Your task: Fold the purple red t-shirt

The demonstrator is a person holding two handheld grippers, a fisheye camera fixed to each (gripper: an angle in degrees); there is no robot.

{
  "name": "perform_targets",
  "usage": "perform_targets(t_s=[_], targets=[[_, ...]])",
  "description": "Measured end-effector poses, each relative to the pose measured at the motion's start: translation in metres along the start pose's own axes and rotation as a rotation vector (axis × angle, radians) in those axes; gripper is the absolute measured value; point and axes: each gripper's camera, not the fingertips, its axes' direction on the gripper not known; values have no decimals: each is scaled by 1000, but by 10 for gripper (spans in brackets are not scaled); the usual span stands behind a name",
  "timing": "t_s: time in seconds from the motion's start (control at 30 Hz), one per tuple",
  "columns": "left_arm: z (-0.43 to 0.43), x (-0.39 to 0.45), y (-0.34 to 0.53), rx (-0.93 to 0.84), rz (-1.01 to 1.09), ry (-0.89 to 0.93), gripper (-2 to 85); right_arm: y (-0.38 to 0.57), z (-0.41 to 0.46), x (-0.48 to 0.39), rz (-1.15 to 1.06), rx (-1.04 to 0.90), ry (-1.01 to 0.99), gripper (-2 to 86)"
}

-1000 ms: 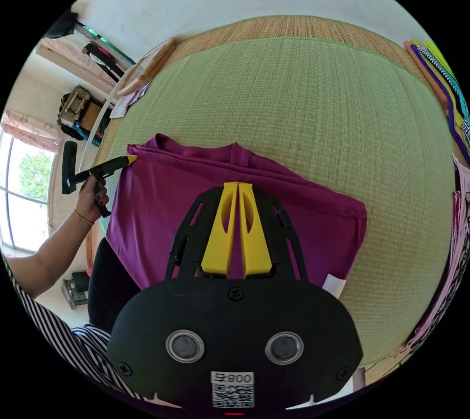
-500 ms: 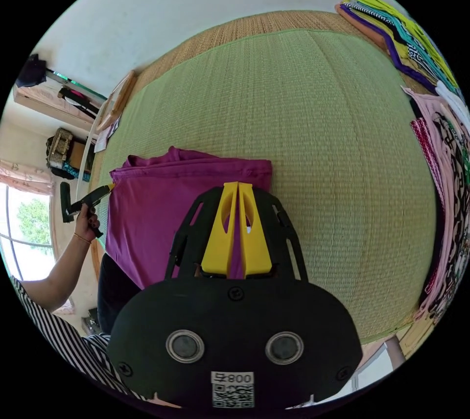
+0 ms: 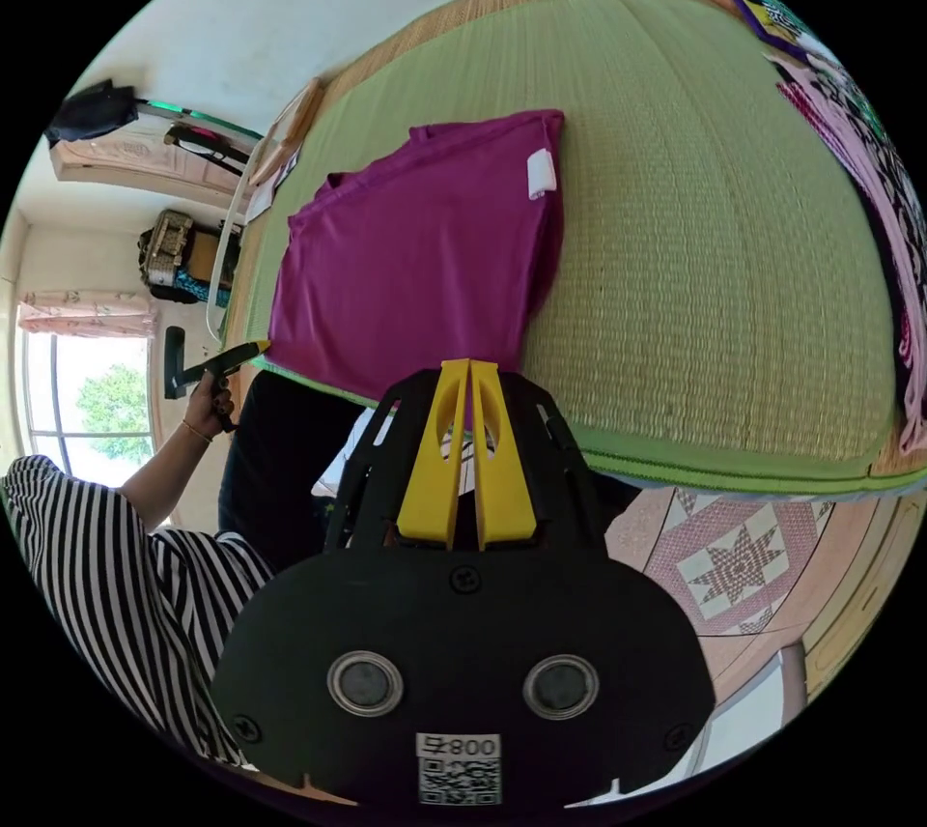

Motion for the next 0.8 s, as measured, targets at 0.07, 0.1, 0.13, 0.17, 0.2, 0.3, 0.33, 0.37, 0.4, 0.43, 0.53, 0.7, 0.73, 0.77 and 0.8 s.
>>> perform_targets(t_s=[0.07,0.1,0.13,0.17,0.2,0.3,0.33,0.37,0.4,0.43,0.53,0.7,0.73,0.77,0.8], targets=[[12,-7,1,3,-15,21,1,11,3,6,9,-11,13,2],[19,-12,0,-7,-32,37,1,16,4,12,25,-12,23,2],[21,-13,-1,-4,-33,36,1,18,4,15,30,-7,10,2],[25,-13,0,10,-28,19,1,21,2,20,44,3,-18,2],[28,-12,0,13,-18,2,1,23,-1,24,53,8,-25,2],[36,-6,9,37,34,3,1,34,-15,27,58,52,-14,2],[39,-5,11,39,43,-1,1,37,-18,28,60,61,-11,2],[47,-3,16,36,58,-12,1,43,-22,30,68,76,-7,3],[58,-4,20,25,66,-23,1,49,-25,34,82,88,-6,5],[65,-5,21,18,67,-28,0,52,-26,37,93,94,-6,5],[103,-15,25,-42,67,-54,0,65,-26,51,136,116,-29,14],[127,-14,34,6,106,-56,0,81,-35,70,166,156,-94,54],[131,-13,36,10,114,-49,0,83,-36,71,161,156,-89,57],[139,-10,38,20,127,-32,0,84,-37,72,157,150,-80,63],[149,-7,41,27,144,-6,0,85,-36,74,155,140,-79,66]])
